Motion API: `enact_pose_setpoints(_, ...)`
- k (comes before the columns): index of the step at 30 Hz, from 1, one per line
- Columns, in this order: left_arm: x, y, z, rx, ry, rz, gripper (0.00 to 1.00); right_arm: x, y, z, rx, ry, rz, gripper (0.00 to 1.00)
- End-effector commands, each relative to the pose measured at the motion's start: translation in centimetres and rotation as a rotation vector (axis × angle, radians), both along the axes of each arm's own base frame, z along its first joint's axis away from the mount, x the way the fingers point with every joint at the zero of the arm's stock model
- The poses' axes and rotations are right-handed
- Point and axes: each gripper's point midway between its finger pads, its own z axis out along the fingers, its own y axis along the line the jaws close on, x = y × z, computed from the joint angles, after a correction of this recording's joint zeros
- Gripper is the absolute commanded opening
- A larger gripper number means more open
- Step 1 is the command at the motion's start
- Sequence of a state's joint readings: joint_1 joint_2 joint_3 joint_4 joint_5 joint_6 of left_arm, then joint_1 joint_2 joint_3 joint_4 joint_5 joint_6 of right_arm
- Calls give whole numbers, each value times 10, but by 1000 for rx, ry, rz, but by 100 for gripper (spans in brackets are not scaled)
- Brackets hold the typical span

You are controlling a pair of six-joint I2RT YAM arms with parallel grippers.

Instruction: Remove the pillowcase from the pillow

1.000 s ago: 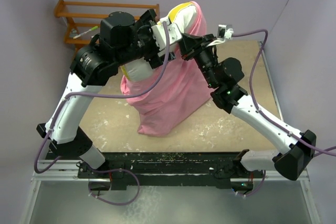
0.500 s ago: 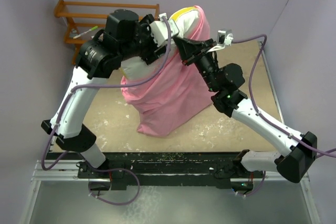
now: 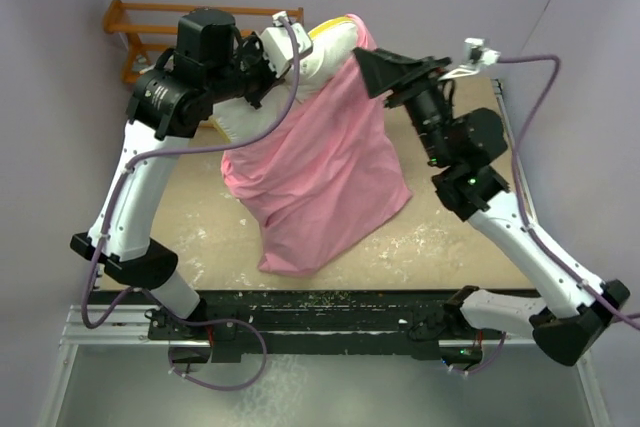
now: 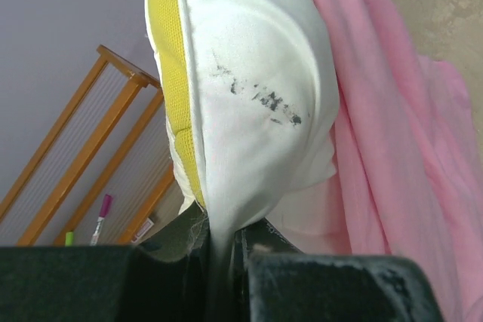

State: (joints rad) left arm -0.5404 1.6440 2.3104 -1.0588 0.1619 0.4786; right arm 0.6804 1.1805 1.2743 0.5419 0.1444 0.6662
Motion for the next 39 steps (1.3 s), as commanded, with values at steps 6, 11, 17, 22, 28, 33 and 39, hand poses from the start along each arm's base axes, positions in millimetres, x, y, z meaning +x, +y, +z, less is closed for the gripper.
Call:
enact_pose_setpoints(6,-34,12,78,-67,-304,-90,0,56,-76,-63,64,396,-64,71)
enact_pose_setpoints(11,-39,13,81,-54,-329,-112,0,47,-52,-73,26,274,142,64)
enact_pose_setpoints(17,-40,13,78,-41,-332,-124,0,42,-40,-70,-22,235,218,40)
enact_pose_setpoints(22,-41,12,79,-42,-336,-129,0,46,-50,-77,-8,252,170,21)
enact_pose_setpoints(28,-45,14,89,-57,-359,-130,0,68,-74,-104,-1,363,35,0)
enact_pose_setpoints(33,-52,15,96,-74,-369,-143,0,73,-76,-124,-78,393,2,11)
enact_pose_setpoints(39,-52,14,92,-69,-359,-148,0,54,-73,-115,-170,286,35,47)
